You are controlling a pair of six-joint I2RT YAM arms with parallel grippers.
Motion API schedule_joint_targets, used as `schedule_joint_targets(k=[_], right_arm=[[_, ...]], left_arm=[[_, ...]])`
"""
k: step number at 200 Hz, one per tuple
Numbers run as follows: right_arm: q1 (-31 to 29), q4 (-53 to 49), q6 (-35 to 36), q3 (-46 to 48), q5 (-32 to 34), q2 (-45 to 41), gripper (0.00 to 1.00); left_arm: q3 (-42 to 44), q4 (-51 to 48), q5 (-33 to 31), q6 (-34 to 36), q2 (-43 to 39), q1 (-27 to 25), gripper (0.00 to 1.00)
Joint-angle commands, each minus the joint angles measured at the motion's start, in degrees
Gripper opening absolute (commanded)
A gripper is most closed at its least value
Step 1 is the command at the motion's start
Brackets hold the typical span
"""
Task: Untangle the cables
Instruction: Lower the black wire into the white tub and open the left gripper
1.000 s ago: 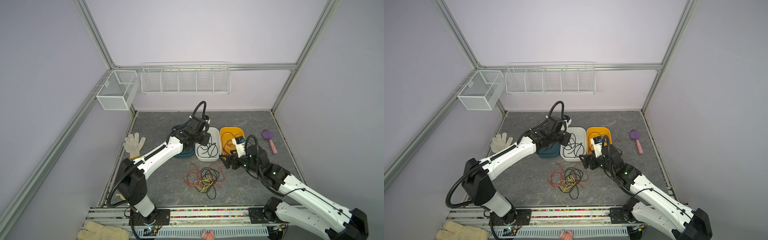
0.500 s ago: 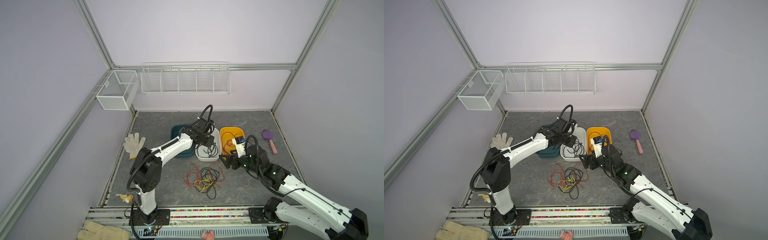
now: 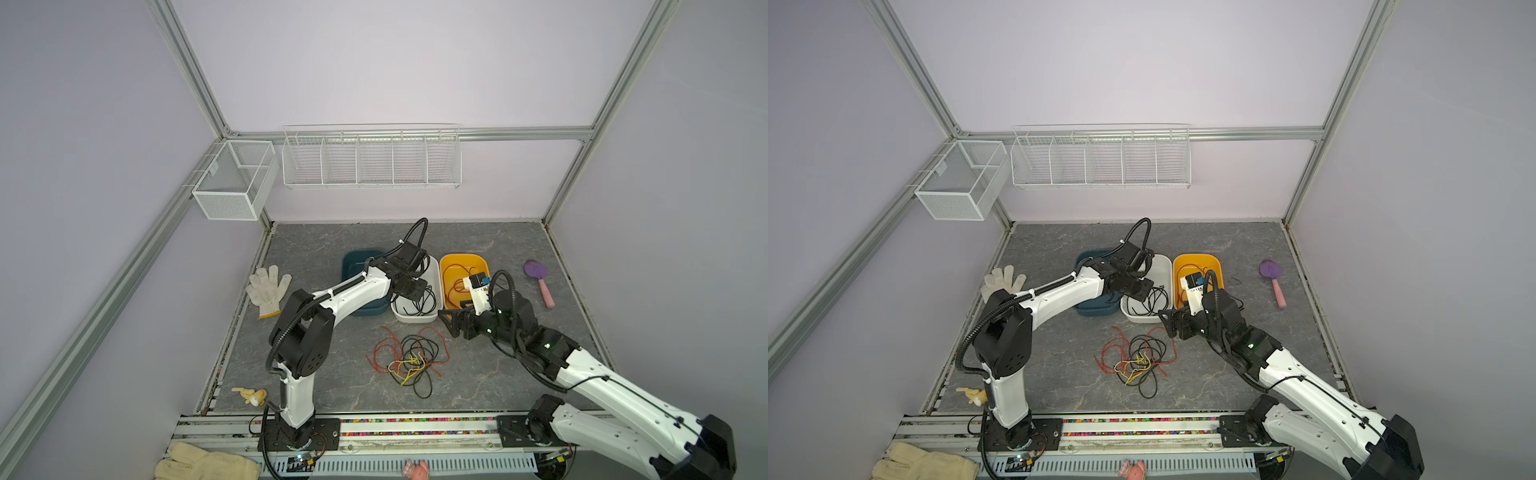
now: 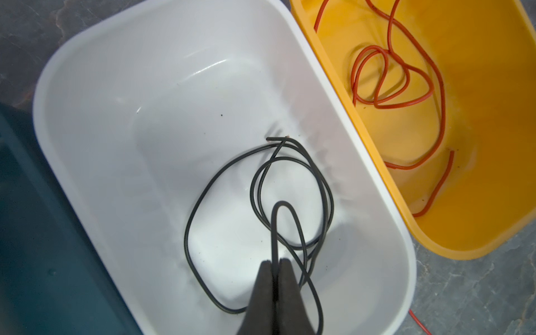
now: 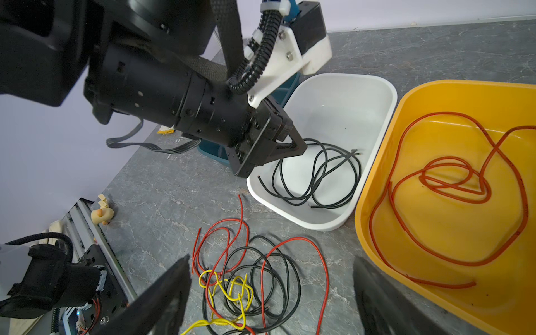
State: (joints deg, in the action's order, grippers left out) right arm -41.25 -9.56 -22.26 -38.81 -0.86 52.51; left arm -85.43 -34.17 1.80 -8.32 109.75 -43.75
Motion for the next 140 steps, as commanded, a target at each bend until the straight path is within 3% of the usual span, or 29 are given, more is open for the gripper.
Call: schedule_joint_targets(k=[1, 140], right_arm=[[-0.27, 0.82, -0.06, 0.75, 0.38, 0.21, 0.89], [-0.25, 1.28, 0.19, 0.62, -0.98, 1.34, 0.89]], left_arm=[[-1.76, -2.08, -0.68, 1.1, 0.57, 0.32, 0.05], [-5.02, -11.34, -7.59, 7.79, -3.82, 0.22, 0.48]])
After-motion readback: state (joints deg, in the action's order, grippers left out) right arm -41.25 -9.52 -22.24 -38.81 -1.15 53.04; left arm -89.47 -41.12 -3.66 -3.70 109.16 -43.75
